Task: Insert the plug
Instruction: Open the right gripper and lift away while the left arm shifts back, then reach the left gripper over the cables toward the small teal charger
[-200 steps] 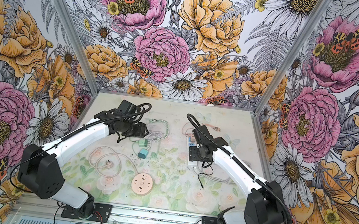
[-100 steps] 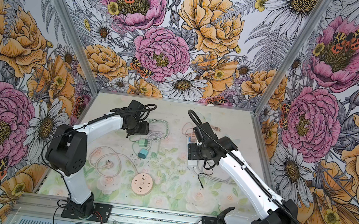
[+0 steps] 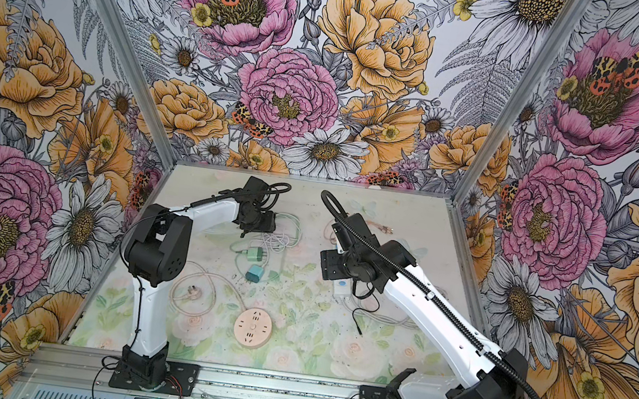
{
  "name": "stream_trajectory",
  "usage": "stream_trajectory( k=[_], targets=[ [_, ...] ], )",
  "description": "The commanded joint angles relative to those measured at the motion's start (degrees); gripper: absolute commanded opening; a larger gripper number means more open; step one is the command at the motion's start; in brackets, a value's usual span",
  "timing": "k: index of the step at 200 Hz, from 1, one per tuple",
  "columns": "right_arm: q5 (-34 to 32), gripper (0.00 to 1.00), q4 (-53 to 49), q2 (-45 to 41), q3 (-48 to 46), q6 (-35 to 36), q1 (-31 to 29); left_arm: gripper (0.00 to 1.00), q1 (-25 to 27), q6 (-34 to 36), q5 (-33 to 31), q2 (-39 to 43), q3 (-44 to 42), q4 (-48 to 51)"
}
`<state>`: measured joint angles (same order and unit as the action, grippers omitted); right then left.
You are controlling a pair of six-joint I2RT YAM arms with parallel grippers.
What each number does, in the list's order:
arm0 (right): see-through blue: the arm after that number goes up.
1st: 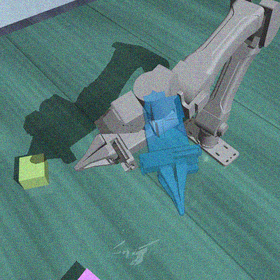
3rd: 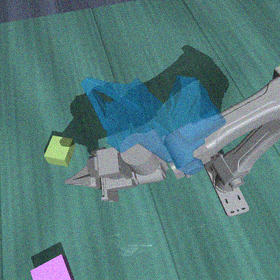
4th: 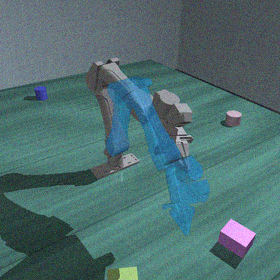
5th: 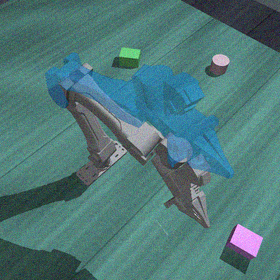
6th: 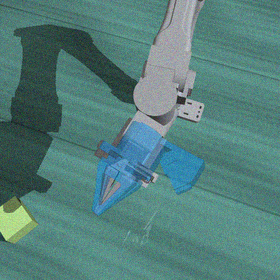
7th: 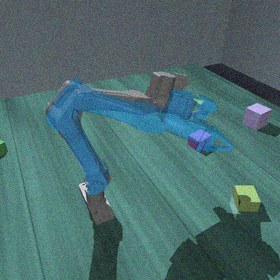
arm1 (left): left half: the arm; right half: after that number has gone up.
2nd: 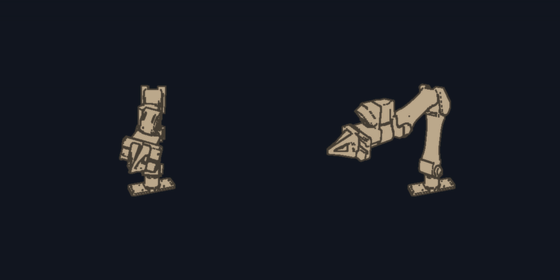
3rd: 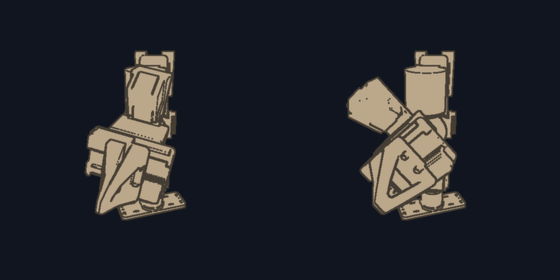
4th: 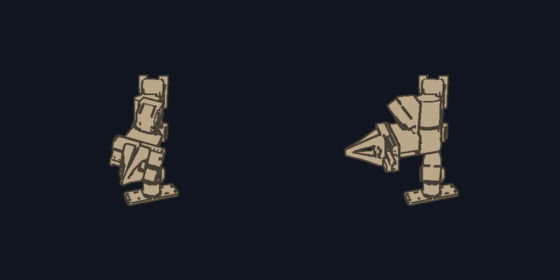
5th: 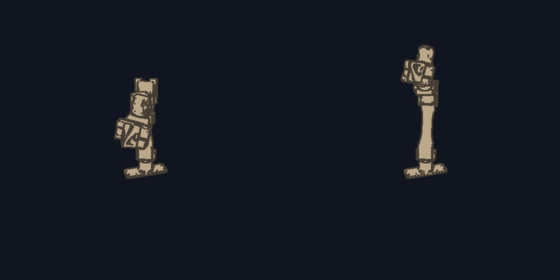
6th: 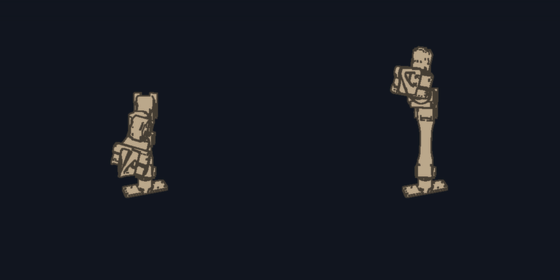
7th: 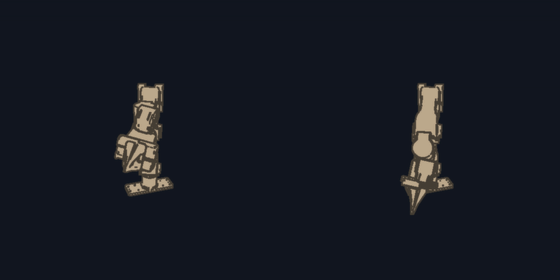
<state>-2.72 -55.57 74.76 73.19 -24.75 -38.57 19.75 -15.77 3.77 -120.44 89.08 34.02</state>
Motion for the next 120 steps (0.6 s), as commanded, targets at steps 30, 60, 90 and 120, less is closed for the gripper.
stream_trajectory(
  k=[30,60,90,120],
  targets=[
    [0.53,0.72,3.45,2.39,1.62,0.74,-0.04,0.33,0.19,3.69,3.55,-0.76,3.89,-2.55],
    [-0.17,0.72,3.65,1.83,0.96,0.84,-0.03,0.15,0.02,4.5,6.63,0.77,3.64,-2.41],
    [-0.86,0.72,4.24,1.16,0.21,0.76,-0.02,0.06,0.38,4.39,8.05,5.27,1.95,-2.42],
    [-1.4,0.71,5.27,1.18,-0.17,0.58,-0.02,0.0,1.11,4.5,8.7,11.18,-0.71,-2.43]
  ],
)
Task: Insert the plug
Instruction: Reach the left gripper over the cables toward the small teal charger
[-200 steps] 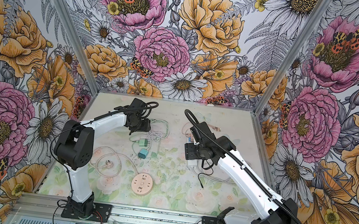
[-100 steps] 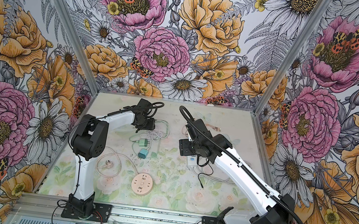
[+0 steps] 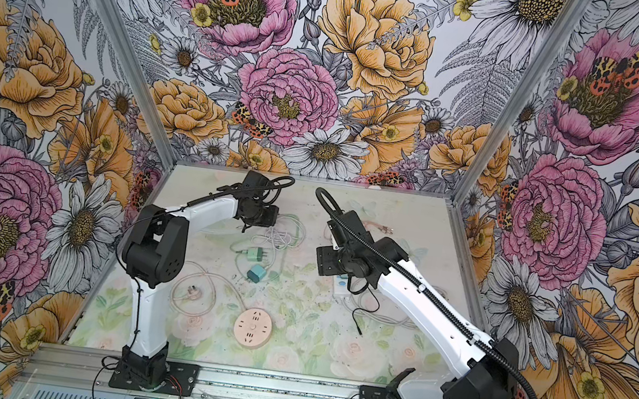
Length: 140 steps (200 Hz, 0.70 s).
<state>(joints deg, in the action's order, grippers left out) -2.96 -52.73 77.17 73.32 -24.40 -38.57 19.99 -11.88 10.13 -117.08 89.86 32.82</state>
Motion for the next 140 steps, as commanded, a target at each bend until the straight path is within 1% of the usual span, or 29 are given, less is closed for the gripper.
stream_trajectory(
  k=[1,27,45,61,86,94,107,116,123,140],
  targets=[
    [-1.16,0.71,2.49,-1.18,-0.33,0.23,-0.02,0.0,0.86,0.62,2.35,8.0,-1.65,-1.25],
    [-0.78,0.7,3.48,-0.35,-0.39,0.06,-0.02,0.0,1.19,1.06,2.8,11.66,-3.72,-1.24],
    [-0.31,0.69,4.35,0.45,-0.37,-0.16,-0.02,0.0,1.14,1.13,3.83,12.17,-4.67,-1.25],
    [0.03,0.67,5.28,1.18,-0.46,-0.51,-0.02,0.0,1.16,0.52,2.91,14.8,-5.38,-0.52],
    [0.83,0.66,7.11,2.81,-0.66,-1.06,-0.01,0.13,1.14,-0.41,1.54,16.08,-7.94,0.51],
    [0.88,0.65,7.72,3.41,-0.64,-1.46,-0.02,0.21,1.2,-0.38,0.89,15.9,-8.73,0.49],
    [1.44,0.63,9.16,4.66,-0.56,-1.92,-0.02,0.38,1.19,-0.17,0.26,14.82,-9.39,0.51],
    [1.83,0.62,9.99,5.38,-0.37,-2.18,-0.02,0.46,1.11,0.21,0.32,13.72,-9.28,0.41],
    [2.12,0.62,10.7,6.02,-0.19,-2.3,-0.06,0.5,1.11,0.58,0.11,12.34,-8.9,0.41],
    [2.35,0.61,12.05,7.64,0.56,-2.87,-0.03,0.52,1.11,1.22,-1.03,8.3,-7.36,0.44]
  ],
)
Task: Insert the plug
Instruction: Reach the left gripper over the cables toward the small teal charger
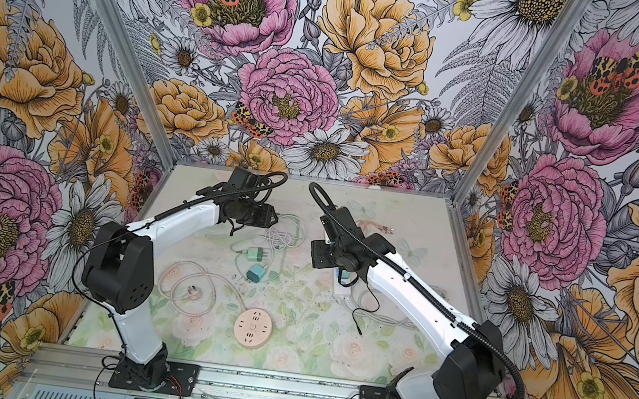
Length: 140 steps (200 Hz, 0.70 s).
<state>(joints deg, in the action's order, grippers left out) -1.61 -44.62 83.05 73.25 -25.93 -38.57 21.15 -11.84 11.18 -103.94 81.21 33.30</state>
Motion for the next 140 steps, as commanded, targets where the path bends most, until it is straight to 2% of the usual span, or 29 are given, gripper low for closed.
stream_trajectory(
  k=[1,52,133,140],
  targets=[
    [0.99,0.61,4.02,1.85,0.65,-1.37,-0.02,0.52,-0.05,1.19,-2.15,-5.03,1.35,-0.06],
    [2.2,0.6,5.82,5.0,1.98,-1.76,-0.02,0.54,-1.09,1.37,-2.21,-13.63,6.7,-0.55],
    [3.01,0.6,6.1,7.65,2.95,-1.36,0.22,0.55,-1.38,3.12,0.93,-19.42,8.45,-1.95],
    [3.1,0.6,6.08,7.83,3.01,-1.32,0.25,0.52,-1.32,3.59,1.73,-19.82,8.27,-1.98]
  ],
)
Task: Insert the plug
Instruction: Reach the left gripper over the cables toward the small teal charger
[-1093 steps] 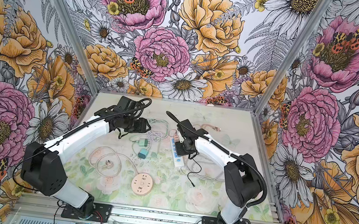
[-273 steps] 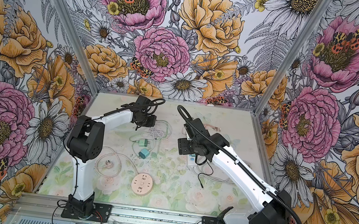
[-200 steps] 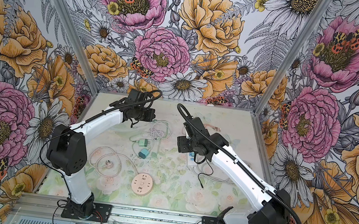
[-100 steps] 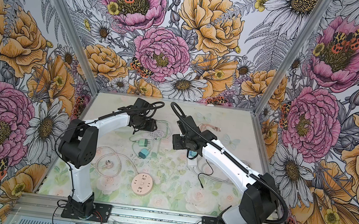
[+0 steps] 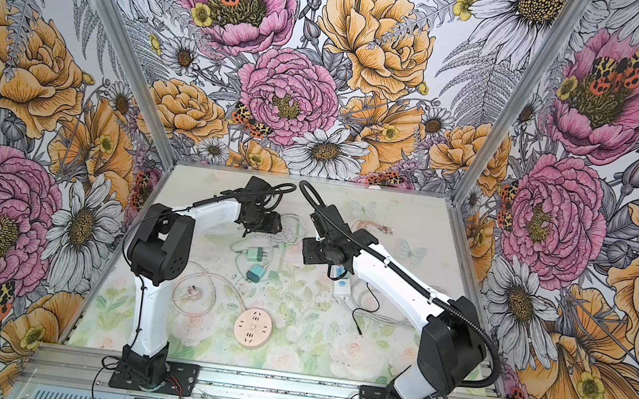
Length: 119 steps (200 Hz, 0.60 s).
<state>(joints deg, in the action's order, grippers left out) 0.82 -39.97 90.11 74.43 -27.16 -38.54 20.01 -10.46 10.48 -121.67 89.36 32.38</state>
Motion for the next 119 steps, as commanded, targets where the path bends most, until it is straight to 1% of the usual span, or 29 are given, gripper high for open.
stream_trajectory(
  k=[1,12,30,34,47,61,81,99,119],
  targets=[
    [0.72,0.6,1.45,0.81,1.84,-0.13,0.22,0.51,-0.21,2.25,2.48,-2.13,0.11,-1.03],
    [0.89,0.6,1.56,1.01,1.94,-0.09,0.22,0.45,-0.2,2.67,3.4,-2.63,0.01,-1.09],
    [0.76,0.6,1.56,1.25,1.94,-0.09,0.17,0.41,0.1,2.93,4.19,-3.51,0.04,-1.26],
    [0.69,0.59,1.58,1.14,1.9,-0.09,0.26,0.38,0.19,2.99,4.36,-3.63,0.14,-1.27],
    [0.59,0.59,1.56,1.02,1.77,-0.18,0.21,0.23,0.38,2.99,4.53,-4.04,0.45,-1.35],
    [0.36,0.59,1.56,0.61,1.51,-0.18,0.22,0.11,0.54,3.01,4.21,-3.99,0.75,-1.23],
    [-0.01,0.6,1.56,-0.07,1.0,-0.18,0.38,0.01,0.32,2.46,4.09,-2.65,0.5,-1.27],
    [-0.09,0.6,1.56,-0.79,0.58,-0.18,0.49,0.0,0.29,1.83,5.2,0.28,-0.3,-1.32],
    [-0.12,0.6,1.65,-1.42,0.06,-0.24,0.41,0.0,0.84,0.99,7.23,5.29,-1.74,-1.49]
  ],
)
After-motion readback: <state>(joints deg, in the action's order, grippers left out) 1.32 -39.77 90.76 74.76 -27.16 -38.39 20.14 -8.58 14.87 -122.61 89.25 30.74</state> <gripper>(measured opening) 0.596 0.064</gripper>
